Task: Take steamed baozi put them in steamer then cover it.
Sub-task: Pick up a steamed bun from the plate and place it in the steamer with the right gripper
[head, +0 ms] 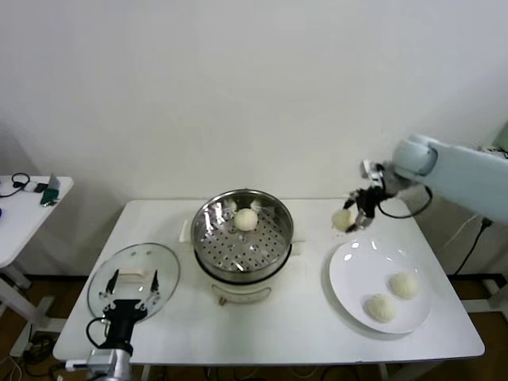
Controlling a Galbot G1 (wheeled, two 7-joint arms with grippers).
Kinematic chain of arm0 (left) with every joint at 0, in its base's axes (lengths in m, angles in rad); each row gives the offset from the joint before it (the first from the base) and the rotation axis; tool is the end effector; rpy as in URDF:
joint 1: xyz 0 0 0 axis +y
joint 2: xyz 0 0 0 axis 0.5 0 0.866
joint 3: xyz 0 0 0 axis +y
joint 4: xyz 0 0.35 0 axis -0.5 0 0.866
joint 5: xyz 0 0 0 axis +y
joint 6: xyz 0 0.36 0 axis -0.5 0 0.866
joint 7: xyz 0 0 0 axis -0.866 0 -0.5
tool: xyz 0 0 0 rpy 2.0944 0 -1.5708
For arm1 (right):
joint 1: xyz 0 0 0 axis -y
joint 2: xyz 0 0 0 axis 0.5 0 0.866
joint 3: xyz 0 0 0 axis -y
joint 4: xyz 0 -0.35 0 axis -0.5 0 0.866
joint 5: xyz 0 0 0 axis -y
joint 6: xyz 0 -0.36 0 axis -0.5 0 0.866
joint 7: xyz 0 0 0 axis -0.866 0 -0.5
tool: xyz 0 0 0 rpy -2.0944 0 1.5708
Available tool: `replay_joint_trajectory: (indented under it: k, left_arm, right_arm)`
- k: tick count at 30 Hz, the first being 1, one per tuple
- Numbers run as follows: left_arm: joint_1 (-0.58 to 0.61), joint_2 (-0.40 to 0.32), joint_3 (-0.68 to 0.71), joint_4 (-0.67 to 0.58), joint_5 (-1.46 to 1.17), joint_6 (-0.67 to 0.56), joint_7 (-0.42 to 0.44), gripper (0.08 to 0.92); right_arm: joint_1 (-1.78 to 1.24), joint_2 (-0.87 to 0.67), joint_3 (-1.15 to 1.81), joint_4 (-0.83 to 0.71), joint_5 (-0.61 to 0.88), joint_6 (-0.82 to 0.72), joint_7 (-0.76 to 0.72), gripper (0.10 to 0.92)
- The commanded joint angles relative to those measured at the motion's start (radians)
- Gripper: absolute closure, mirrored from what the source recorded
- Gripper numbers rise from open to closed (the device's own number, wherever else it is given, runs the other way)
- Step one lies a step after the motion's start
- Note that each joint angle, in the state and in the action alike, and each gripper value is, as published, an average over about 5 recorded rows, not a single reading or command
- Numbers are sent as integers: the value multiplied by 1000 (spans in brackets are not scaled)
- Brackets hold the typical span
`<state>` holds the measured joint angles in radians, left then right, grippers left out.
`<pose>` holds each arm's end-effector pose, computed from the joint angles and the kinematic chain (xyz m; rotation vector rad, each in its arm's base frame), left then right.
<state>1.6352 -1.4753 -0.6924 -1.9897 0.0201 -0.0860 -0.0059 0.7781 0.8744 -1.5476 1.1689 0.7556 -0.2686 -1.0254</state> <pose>0.1603 0.0744 -0.3441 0.1502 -3.0490 -0.2898 0.5849 -0.0918 -0.0121 1.3440 -1.6231 1.1447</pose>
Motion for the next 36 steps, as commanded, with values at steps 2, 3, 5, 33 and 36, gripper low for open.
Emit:
replay_joint_trajectory:
  k: [2, 3, 5, 33, 36]
  left_arm:
    - [14, 10, 6, -22, -1, -3, -2, 177]
    - [17, 11, 6, -24, -1, -4, -2, 177]
    - [27, 13, 4, -28, -4, -8, -1, 177]
    - [60, 45, -10, -51, -18, -19, -1, 177]
    - [53, 45, -9, -48, -19, -18, -1, 177]
  right_arm:
    - [200, 288, -109, -38, 263, -28, 20, 313]
    - [178, 320, -95, -53, 261, -34, 27, 313]
    - [130, 384, -63, -88, 254, -47, 42, 313]
    - [-187, 692, -57, -242, 158, -68, 85, 313]
    - [-203, 698, -59, -250, 149, -68, 85, 313]
